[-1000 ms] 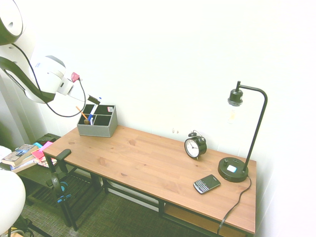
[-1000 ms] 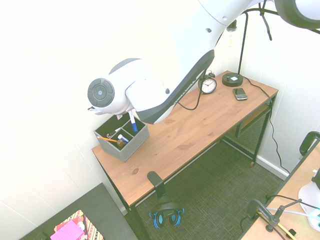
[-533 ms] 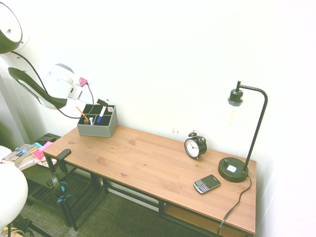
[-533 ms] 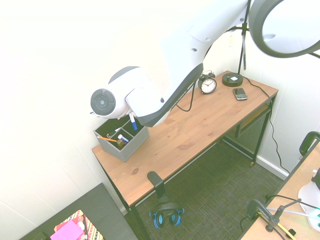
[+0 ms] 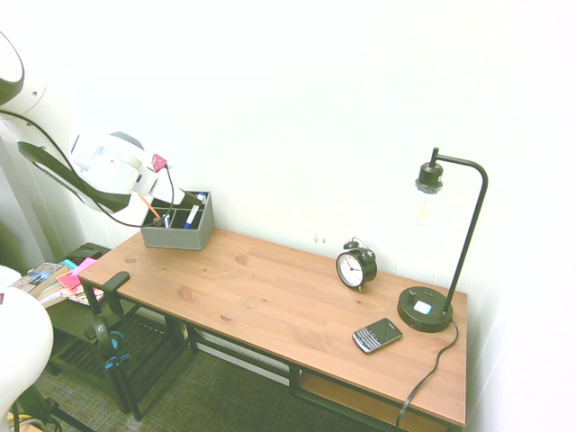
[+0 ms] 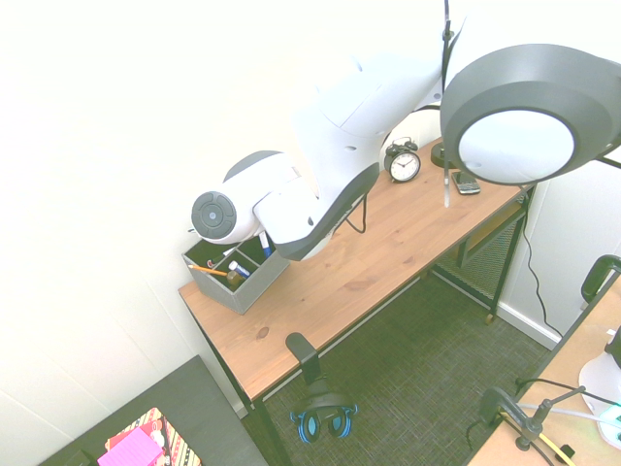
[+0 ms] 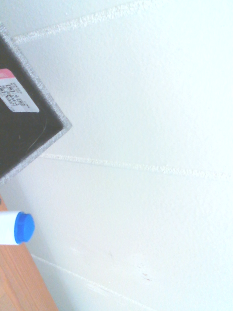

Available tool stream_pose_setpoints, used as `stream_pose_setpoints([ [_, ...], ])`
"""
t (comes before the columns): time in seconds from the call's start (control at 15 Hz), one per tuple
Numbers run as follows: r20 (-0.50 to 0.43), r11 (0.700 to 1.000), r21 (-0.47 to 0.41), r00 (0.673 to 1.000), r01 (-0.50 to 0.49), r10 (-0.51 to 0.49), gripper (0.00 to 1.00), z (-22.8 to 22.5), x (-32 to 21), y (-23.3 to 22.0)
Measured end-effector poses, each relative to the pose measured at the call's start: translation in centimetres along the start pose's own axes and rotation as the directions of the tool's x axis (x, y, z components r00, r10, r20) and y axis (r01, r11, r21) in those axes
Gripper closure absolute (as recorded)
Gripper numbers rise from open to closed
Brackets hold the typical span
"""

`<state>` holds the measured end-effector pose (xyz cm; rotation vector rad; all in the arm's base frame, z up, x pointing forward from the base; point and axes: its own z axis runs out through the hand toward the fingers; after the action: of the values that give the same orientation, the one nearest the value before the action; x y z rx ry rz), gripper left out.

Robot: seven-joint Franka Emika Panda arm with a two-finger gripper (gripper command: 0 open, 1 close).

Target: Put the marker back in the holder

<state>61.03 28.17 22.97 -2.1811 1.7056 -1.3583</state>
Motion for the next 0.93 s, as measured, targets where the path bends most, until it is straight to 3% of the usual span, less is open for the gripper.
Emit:
stream_pose_setpoints([
  [0.47,0.016,1.0,0.008,1.0,0.005,-0.005,0.0,-0.6,0.1,1.0],
  [0.67,0.046,1.0,0.031,0.999,-0.002,0.0,0.0,-3.9,0.2,0.4],
  [0.8,0.095,0.999,-0.04,0.996,-0.002,0.006,0.0,-7.9,1.0,1.3],
  [0.93,0.138,0.987,-0.146,0.989,0.064,-0.044,0.0,-10.2,3.4,2.8],
])
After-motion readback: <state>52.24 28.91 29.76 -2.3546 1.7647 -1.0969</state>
